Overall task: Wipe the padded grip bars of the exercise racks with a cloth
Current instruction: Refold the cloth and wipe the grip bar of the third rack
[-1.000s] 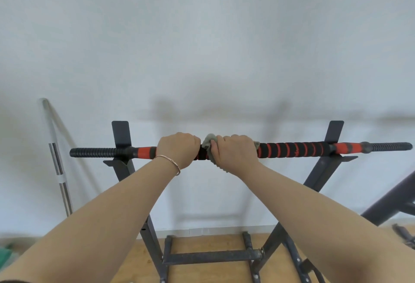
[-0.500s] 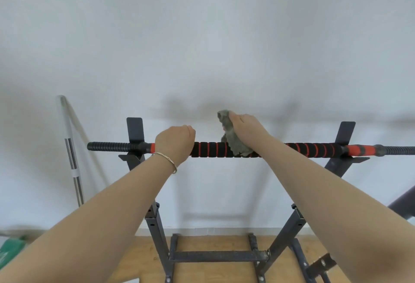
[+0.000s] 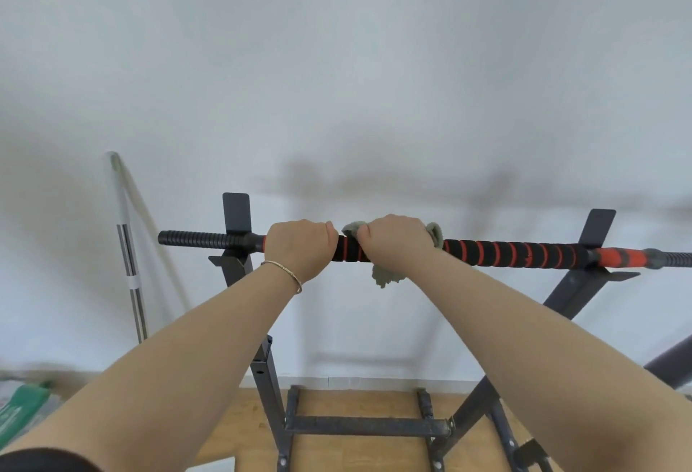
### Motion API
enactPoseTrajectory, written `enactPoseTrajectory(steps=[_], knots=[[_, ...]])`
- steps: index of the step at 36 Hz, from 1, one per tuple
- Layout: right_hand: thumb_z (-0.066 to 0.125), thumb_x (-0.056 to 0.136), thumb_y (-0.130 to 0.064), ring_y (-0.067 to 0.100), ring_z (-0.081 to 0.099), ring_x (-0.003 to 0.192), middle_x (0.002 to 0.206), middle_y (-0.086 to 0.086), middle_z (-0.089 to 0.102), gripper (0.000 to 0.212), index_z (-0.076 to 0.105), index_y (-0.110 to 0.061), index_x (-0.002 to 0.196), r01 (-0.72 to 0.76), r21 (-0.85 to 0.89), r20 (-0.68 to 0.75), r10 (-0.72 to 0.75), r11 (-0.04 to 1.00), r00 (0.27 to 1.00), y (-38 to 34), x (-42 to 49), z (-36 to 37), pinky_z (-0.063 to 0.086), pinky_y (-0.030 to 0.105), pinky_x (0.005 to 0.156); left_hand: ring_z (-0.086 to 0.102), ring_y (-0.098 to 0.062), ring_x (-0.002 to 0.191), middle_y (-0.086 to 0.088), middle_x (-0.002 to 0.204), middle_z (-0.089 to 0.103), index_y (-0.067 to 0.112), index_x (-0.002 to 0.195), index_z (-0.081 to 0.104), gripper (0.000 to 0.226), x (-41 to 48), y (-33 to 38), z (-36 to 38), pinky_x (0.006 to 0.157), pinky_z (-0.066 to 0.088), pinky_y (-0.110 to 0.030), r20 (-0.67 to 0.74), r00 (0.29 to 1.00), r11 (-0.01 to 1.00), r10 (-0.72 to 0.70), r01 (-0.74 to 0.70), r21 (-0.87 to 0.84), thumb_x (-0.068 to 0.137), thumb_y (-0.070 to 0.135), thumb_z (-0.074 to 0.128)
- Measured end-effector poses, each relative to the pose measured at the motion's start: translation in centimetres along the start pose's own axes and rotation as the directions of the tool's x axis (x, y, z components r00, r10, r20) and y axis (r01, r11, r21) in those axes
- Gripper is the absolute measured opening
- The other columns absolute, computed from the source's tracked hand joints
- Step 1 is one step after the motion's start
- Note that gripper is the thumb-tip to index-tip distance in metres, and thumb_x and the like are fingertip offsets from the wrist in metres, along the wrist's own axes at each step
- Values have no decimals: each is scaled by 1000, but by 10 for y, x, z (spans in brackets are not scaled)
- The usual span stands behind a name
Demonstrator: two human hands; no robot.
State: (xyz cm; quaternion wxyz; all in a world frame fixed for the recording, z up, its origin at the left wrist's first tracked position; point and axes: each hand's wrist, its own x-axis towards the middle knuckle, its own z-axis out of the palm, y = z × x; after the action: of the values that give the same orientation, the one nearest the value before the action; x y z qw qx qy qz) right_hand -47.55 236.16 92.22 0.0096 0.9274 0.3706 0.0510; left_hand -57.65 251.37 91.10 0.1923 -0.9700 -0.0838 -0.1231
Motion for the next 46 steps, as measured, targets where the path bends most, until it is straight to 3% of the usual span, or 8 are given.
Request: enactPoseTrajectory(steps=[7, 13, 24, 30, 35, 37, 40, 46], knots=[[34, 99, -39, 18, 58, 66, 75, 1, 66, 40, 59, -16, 78, -206, 351, 475, 16, 913, 880, 12, 22, -36, 38, 33, 61, 24, -16, 35, 3, 44, 20, 18, 60, 32, 33, -10, 2, 1, 48, 26, -21, -213, 977, 999, -2, -6, -38, 58, 2, 61], [41, 102, -14, 20, 67, 89, 118, 11, 71, 36, 65, -16, 129, -230, 524, 201, 144, 820, 969, 32, 26, -34, 54, 30, 82, 24, -16, 37, 2, 46, 22, 18, 62, 31, 32, -13, 4, 4, 49, 25, -21, -263, 965, 1000, 4, -10, -23, 59, 1, 58], [35, 101, -33, 14, 61, 74, 78, -5, 66, 40, 66, -24, 77, -204, 771, -74, 403, 604, 912, 80, -3, -69, 42, 24, 60, 28, -18, 38, 5, 49, 8, 20, 68, 35, 38, -13, 4, -5, 48, 22, -23, -117, 992, 997, -42, 49, 55, 57, 3, 67], [28, 106, -32, 3, 55, 61, 67, -11, 56, 34, 58, -22, 91, -93, 566, -414, 380, 819, 827, 53, -33, -61, 35, 17, 54, 46, -20, 56, 7, 59, 30, 21, 85, 38, 22, -1, 8, -11, 50, 26, -26, -21, 999, 998, -33, 34, 46, 77, 7, 53], [49, 86, -10, 29, 56, 49, 64, 9, 57, 12, 60, -5, 87, 189, 170, -587, -55, 967, 808, 13, -57, -5, 41, 33, 42, 47, -23, 64, 2, 66, 40, 17, 84, 39, 21, 18, 15, -21, 49, 32, -28, 121, 992, 995, -17, 29, -97, 77, 1, 51], [39, 101, -21, 29, 57, 59, 69, 5, 61, 35, 66, -8, 83, 216, 31, -647, -145, 976, 748, 11, -59, 15, 46, 39, 54, 56, -23, 70, 1, 70, 51, 13, 86, 45, 9, 26, 13, -19, 56, 44, -31, 255, 967, 980, -18, 68, -188, 85, 5, 47], [36, 105, -36, 26, 55, 62, 75, 3, 63, 44, 69, -10, 92, 107, -72, -626, -128, 992, 769, 16, -57, 21, 45, 38, 58, 62, -22, 73, 4, 71, 57, 14, 87, 50, 8, 30, 11, -19, 60, 49, -36, 349, 937, 972, 10, 73, -223, 89, 7, 48], [67, 79, -16, 18, 41, 37, 47, -4, 43, 22, 52, -17, 63, -6, -274, -459, -126, 962, 880, 16, -42, 5, 29, 20, 41, 32, -15, 47, 6, 59, 37, 21, 79, 37, 22, 12, 18, -13, 45, 21, -25, 110, 994, 999, 27, -23, -40, 77, 5, 51]])
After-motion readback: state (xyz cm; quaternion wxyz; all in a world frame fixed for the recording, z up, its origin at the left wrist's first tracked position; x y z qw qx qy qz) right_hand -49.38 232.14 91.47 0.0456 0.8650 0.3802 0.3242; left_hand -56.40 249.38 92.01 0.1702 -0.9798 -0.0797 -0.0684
